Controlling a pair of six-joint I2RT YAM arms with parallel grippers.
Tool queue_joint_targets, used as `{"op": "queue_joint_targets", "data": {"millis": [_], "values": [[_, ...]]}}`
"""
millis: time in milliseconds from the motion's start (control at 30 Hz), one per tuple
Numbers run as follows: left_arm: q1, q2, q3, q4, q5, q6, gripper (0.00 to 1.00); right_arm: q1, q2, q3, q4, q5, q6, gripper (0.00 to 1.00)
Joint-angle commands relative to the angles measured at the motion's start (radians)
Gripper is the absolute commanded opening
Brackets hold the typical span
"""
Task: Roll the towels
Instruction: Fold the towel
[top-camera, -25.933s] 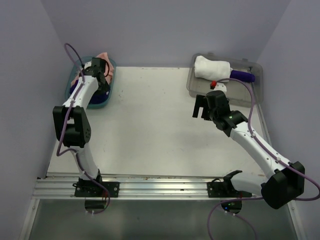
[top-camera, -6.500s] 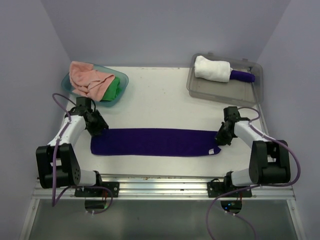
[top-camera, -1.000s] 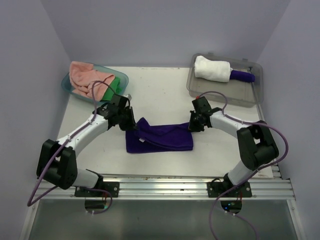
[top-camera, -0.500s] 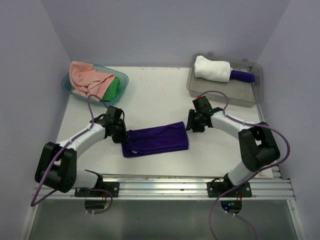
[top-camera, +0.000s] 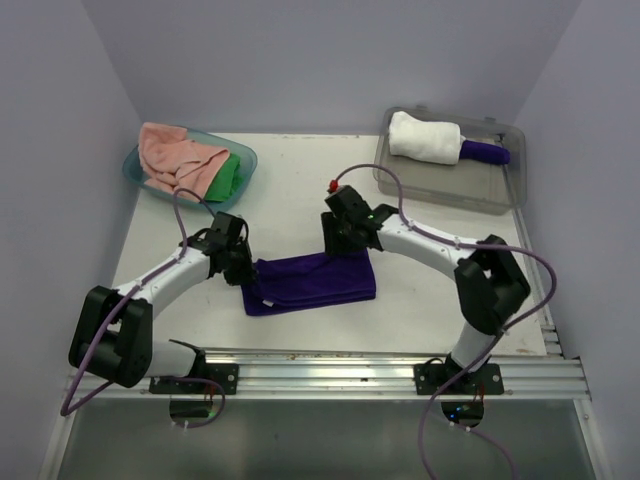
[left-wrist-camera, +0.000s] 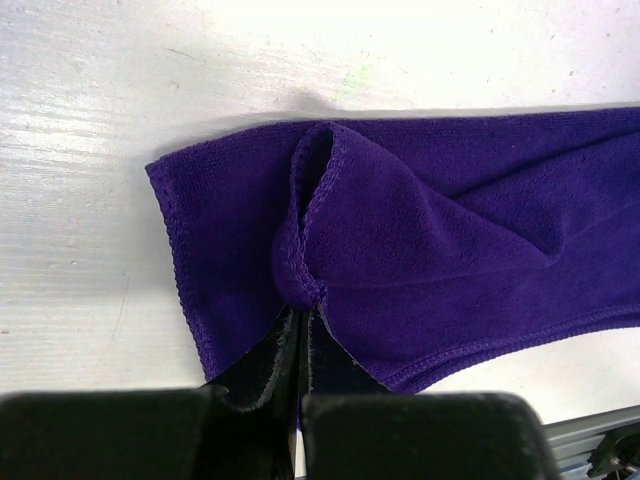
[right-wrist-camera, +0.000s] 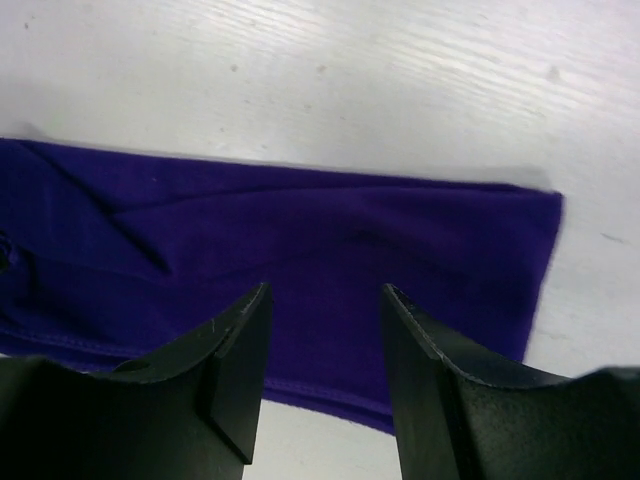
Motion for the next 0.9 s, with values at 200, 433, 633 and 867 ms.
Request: {"op": "queue_joint_targets", "data": {"millis": [200,433,633,867], "values": [[0.003,-0.035,0.029,0.040,-0.023,-0.018,0.00,0.018,0.168,0.171,-0.067,-0.017,0.037,0.55],[0.003,-0.032,0.033,0.043,-0.017,-0.018,0.00,0.019,0.260,0.209,-0.073,0.056,0.091,0.55],[0.005,-0.037,0.036,0.040,-0.017,-0.011,0.00,0.021,0.276,0.214,-0.070,0.077,0.064,0.53],[0.003,-0.026,0.045,0.055,-0.003,0.024,0.00,0.009,0.250,0.202,-0.084,0.138,0.048,0.00]]}}
